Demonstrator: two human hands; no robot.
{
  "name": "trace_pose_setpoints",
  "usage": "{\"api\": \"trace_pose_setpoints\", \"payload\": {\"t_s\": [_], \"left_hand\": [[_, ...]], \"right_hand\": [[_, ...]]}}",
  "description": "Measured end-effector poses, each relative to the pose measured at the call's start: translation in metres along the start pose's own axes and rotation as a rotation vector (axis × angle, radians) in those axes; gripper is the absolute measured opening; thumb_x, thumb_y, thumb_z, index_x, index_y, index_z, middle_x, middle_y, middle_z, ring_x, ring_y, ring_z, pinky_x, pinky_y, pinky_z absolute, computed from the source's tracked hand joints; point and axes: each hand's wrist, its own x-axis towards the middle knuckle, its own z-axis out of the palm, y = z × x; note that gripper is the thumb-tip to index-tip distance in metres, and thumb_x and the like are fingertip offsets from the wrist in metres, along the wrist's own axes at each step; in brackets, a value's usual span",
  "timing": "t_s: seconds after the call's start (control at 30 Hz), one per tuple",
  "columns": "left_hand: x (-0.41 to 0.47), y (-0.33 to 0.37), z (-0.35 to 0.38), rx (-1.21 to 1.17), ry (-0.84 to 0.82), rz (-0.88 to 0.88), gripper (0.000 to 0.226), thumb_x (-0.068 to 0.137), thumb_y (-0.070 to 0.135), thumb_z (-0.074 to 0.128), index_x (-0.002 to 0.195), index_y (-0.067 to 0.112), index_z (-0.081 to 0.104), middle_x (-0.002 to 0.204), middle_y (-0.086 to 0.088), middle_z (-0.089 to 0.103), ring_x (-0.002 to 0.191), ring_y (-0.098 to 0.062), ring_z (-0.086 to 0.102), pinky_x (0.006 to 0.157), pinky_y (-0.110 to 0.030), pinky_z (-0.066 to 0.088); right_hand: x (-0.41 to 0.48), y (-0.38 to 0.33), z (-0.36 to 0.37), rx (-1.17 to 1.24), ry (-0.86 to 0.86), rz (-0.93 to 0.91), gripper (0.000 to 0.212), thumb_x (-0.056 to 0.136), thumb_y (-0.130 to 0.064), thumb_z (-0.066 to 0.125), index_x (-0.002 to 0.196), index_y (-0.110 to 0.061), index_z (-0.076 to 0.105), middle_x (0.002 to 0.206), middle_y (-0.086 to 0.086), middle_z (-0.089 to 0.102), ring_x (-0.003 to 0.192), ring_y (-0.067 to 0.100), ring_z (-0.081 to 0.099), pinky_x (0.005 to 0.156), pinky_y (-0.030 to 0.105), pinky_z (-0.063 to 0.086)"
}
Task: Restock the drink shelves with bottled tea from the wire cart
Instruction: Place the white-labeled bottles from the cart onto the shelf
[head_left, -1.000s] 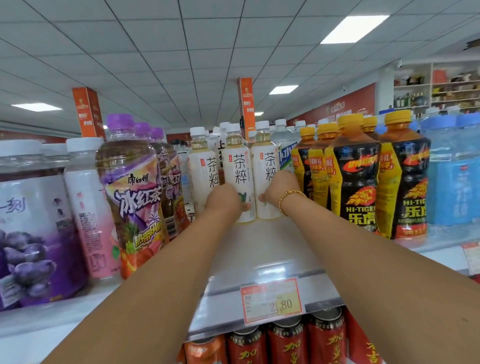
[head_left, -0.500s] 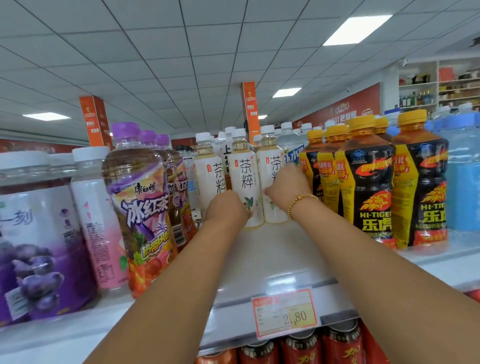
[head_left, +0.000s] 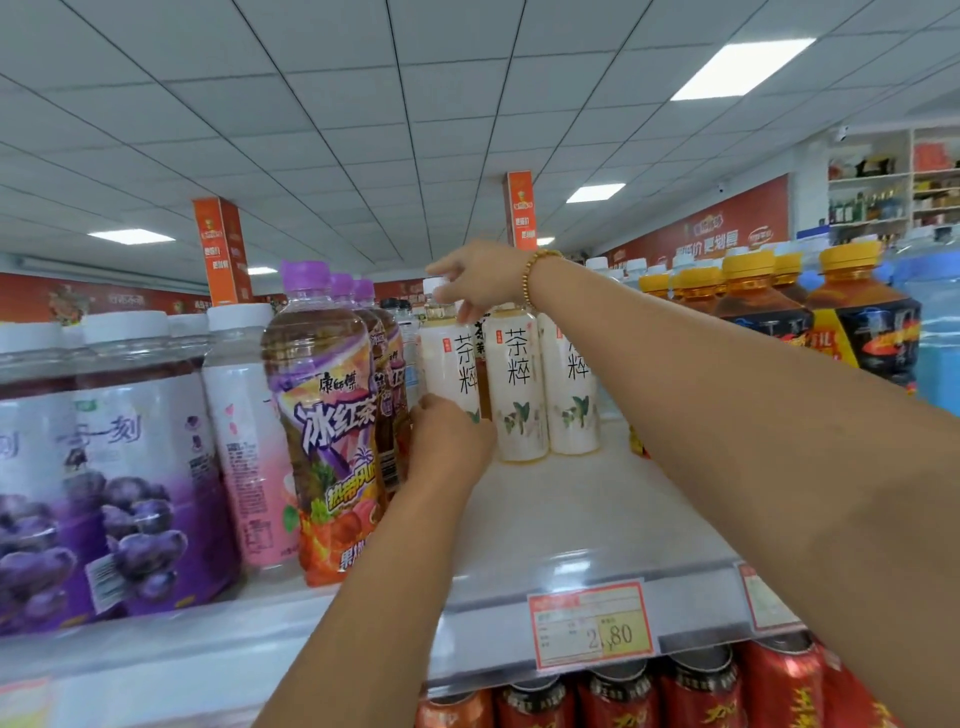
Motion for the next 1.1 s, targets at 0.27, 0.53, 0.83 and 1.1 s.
{"api": "trace_pose_setpoints", "payload": {"t_s": [0.27, 0.53, 0.83, 1.1], "left_hand": [[0.0, -0.003, 0.003, 0.005, 0.005, 0.019, 0.067, 0.085, 0.018, 0.059, 0.142, 0.002, 0.026, 0.137, -0.016, 0.046, 0.121, -0.032, 0.05, 0.099, -0.044, 0.046], [-0.016, 0.004, -0.002, 0.088, -0.053, 0.025, 0.003, 0.089, 0.003, 0.048, 0.087, 0.005, 0.051, 0.09, -0.009, 0.053, 0.083, -0.027, 0.054, 0.067, -0.026, 0.044], [-0.011, 0.003, 0.003, 0.114, -0.09, 0.004, 0.033, 0.091, 0.009, 0.049, 0.122, -0.003, 0.048, 0.12, -0.014, 0.057, 0.105, -0.03, 0.057, 0.073, -0.025, 0.045], [-0.011, 0.003, 0.005, 0.141, -0.115, 0.009, 0.038, 0.09, 0.013, 0.052, 0.123, -0.004, 0.048, 0.119, -0.015, 0.058, 0.103, -0.029, 0.059, 0.069, -0.026, 0.044]], "right_hand": [[0.014, 0.006, 0.012, 0.059, 0.189, -0.011, 0.031, 0.092, -0.016, 0.057, 0.121, -0.008, 0.056, 0.106, 0.003, 0.06, 0.07, 0.006, 0.055, 0.079, 0.022, 0.049], [0.017, 0.005, 0.021, -0.03, 0.252, 0.05, 0.039, 0.09, -0.025, 0.058, 0.115, 0.006, 0.061, 0.12, 0.021, 0.061, 0.111, 0.033, 0.057, 0.091, 0.038, 0.047], [0.027, 0.008, 0.021, -0.052, 0.267, 0.056, 0.04, 0.088, -0.029, 0.062, 0.111, 0.003, 0.065, 0.115, 0.018, 0.065, 0.108, 0.03, 0.06, 0.091, 0.037, 0.05], [0.02, 0.01, 0.02, -0.02, 0.308, 0.046, 0.036, 0.09, -0.02, 0.059, 0.116, 0.006, 0.061, 0.119, 0.021, 0.062, 0.075, 0.015, 0.047, 0.089, 0.038, 0.051]]}}
